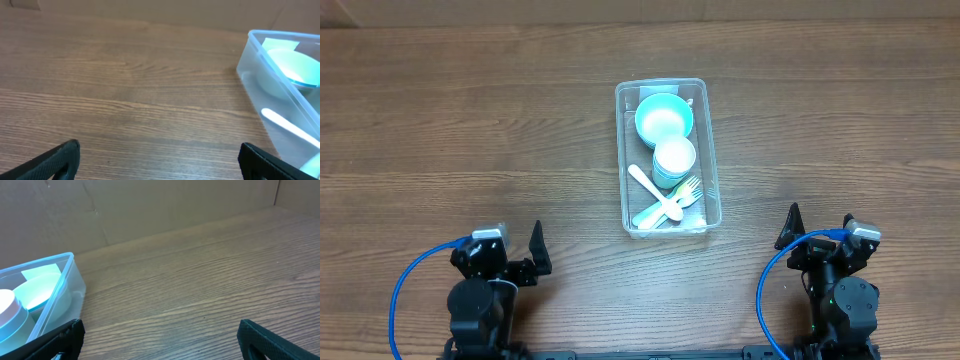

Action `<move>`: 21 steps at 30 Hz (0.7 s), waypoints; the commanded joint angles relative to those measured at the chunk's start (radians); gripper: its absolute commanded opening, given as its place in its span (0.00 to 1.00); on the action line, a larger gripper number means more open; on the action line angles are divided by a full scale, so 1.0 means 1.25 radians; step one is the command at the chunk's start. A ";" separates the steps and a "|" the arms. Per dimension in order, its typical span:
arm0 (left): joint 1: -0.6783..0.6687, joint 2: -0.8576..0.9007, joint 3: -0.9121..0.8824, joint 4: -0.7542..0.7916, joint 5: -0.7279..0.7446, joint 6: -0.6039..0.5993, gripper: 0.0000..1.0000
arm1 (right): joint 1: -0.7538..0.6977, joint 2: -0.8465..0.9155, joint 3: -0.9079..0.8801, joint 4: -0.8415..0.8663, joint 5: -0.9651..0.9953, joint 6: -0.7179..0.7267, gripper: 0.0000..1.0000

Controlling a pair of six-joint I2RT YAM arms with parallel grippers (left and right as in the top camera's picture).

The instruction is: Pack container

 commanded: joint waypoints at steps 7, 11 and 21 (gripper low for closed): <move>0.004 -0.072 -0.050 0.010 0.016 0.006 1.00 | -0.004 -0.009 -0.003 0.005 -0.004 -0.001 1.00; 0.004 -0.072 -0.050 0.010 0.016 0.006 1.00 | -0.004 -0.009 -0.003 0.005 -0.004 -0.001 1.00; 0.004 -0.072 -0.050 0.010 0.016 0.006 1.00 | -0.004 -0.009 -0.003 0.005 -0.004 -0.001 1.00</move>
